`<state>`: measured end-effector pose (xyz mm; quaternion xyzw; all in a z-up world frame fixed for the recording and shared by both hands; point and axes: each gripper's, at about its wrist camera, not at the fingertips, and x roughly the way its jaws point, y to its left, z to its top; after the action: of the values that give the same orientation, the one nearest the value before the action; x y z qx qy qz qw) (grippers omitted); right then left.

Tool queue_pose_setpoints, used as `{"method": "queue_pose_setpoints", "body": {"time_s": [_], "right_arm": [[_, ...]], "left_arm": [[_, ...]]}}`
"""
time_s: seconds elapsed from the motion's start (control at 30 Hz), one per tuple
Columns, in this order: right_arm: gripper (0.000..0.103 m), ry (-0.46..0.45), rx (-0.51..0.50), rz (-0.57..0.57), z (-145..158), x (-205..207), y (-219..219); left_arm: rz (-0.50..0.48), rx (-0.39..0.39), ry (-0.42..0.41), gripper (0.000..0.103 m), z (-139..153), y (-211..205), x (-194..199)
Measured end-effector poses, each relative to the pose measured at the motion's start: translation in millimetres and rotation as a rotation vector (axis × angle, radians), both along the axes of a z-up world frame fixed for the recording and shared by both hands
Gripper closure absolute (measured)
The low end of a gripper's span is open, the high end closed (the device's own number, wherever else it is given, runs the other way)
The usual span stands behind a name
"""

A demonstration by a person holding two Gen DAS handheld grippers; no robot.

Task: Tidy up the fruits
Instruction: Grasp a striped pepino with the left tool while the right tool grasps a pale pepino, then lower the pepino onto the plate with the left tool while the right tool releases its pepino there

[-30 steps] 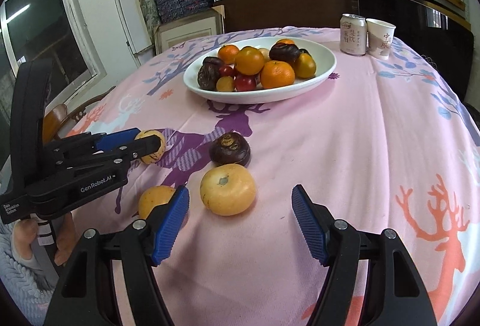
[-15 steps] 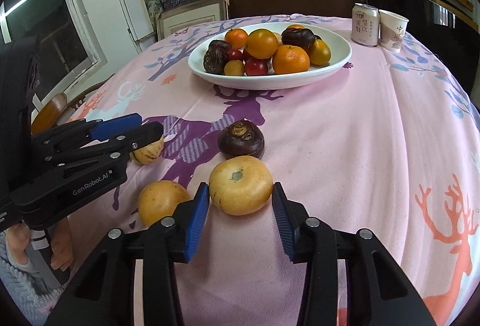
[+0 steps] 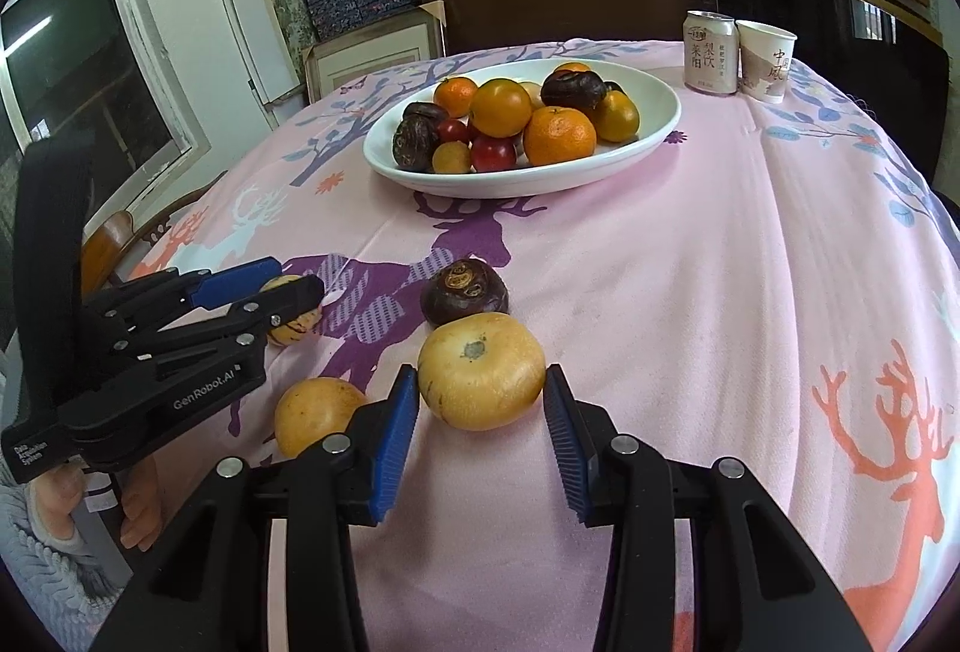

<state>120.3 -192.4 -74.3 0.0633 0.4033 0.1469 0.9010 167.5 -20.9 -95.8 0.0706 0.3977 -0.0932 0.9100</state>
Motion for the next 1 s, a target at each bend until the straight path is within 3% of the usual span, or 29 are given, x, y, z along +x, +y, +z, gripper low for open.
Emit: {"method": "queue_pose_setpoints", "body": {"time_s": [0.27,0.47,0.57,0.83,1.0], "right_arm": [[0.060,-0.015,0.012,-0.020,2,-1,-6],[0.060,-0.060,0.023,-0.056,10,-5,-13],[0.060,-0.091,0.052,-0.079,22,-2,-21],[0.060,-0.173,0.038,-0.124,83,66,-28],[0.060,-0.156,0.107,-0.146,82,123,-28]], "left_arm": [[0.004,-0.097,0.047,0.065,-2,13,7],[0.000,-0.164,-0.006,0.065,17,19,3],[0.012,-0.159,-0.040,0.065,36,19,15],[0.073,-0.172,-0.091,0.065,71,14,86],[0.098,-0.168,-0.056,0.065,68,5,143]]}}
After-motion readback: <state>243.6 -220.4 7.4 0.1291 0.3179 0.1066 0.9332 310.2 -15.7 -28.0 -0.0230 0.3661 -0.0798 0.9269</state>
